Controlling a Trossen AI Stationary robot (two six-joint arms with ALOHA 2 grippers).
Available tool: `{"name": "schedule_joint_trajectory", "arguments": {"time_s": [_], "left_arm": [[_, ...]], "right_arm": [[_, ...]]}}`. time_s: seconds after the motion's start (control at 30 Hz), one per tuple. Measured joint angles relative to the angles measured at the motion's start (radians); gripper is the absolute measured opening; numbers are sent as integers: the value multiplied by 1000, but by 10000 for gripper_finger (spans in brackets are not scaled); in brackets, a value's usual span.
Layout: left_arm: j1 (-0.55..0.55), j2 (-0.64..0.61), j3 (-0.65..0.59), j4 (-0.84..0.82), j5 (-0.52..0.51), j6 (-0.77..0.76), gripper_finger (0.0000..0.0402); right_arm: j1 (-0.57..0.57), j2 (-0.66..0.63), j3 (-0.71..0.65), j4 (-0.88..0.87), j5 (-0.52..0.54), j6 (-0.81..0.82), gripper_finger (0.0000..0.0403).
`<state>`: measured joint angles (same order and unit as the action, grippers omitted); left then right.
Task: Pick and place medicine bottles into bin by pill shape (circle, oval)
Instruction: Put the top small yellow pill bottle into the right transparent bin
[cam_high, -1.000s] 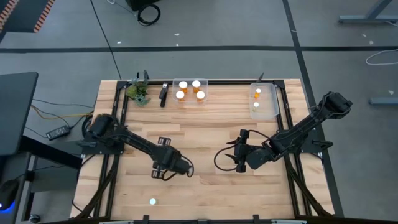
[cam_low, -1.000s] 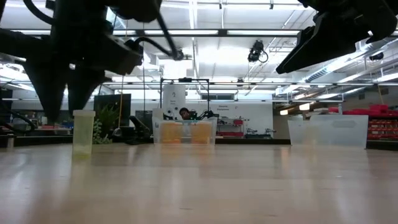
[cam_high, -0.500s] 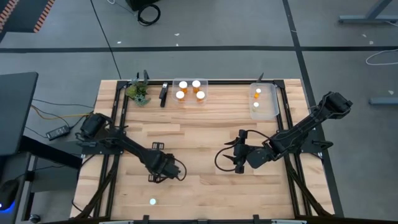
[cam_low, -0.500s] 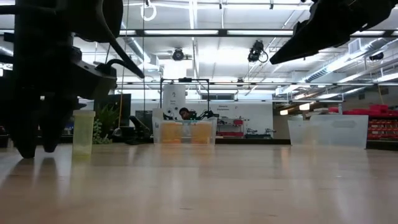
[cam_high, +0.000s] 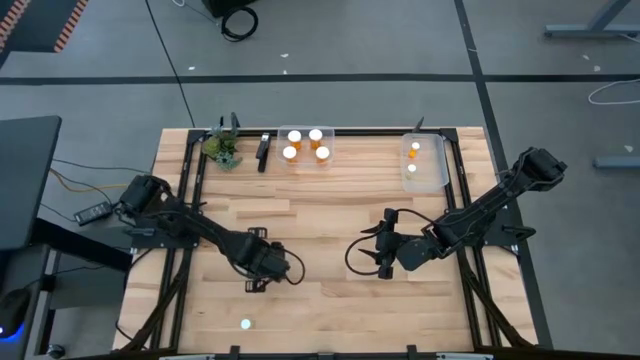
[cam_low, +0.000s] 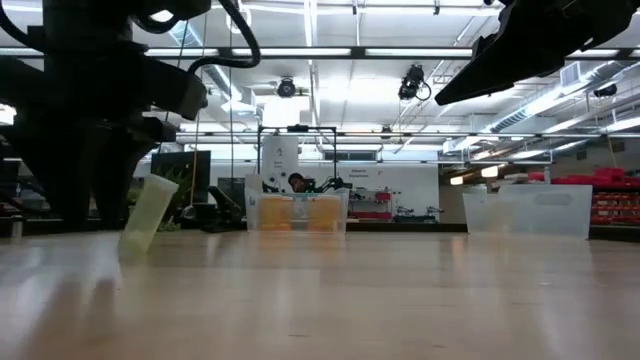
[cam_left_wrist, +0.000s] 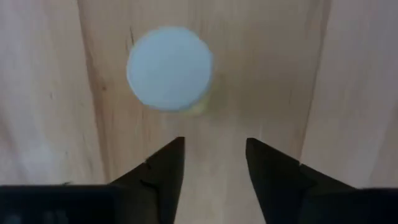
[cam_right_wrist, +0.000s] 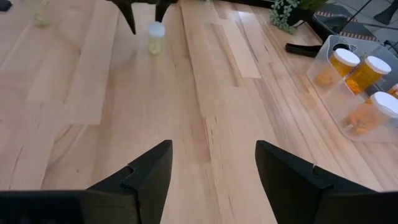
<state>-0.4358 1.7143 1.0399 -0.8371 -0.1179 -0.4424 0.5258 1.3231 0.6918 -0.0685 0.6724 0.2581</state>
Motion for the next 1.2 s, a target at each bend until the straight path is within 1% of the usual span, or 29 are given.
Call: {"name": "schedule_joint_trajectory", "arguments": {"time_s": [0.13,0.2,0.33,0.5,0.7,0.8,0.87,0.97,1.2], "left_arm": [[14,2,-4,-13,-6,-25,216],[15,2,-4,-8,-30,-26,225],[14,7,-19,128,-92,15,226],[37,19,-20,184,-106,43,225],[52,60,-19,291,-139,143,245],[61,84,-17,283,-137,160,248],[66,96,-14,281,-119,162,245],[65,107,-15,286,-113,166,228],[64,106,-16,296,-102,166,167]], "right_arm": [[0,0,0,0,0,0,236],[0,0,0,0,0,0,236],[0,0,0,0,0,0,236],[0,0,0,1,0,-4,236],[0,0,0,6,0,-12,236],[0,0,0,6,0,-14,236],[0,0,0,9,0,-17,236],[0,0,0,9,0,-18,236],[0,0,0,20,0,-18,236]]}}
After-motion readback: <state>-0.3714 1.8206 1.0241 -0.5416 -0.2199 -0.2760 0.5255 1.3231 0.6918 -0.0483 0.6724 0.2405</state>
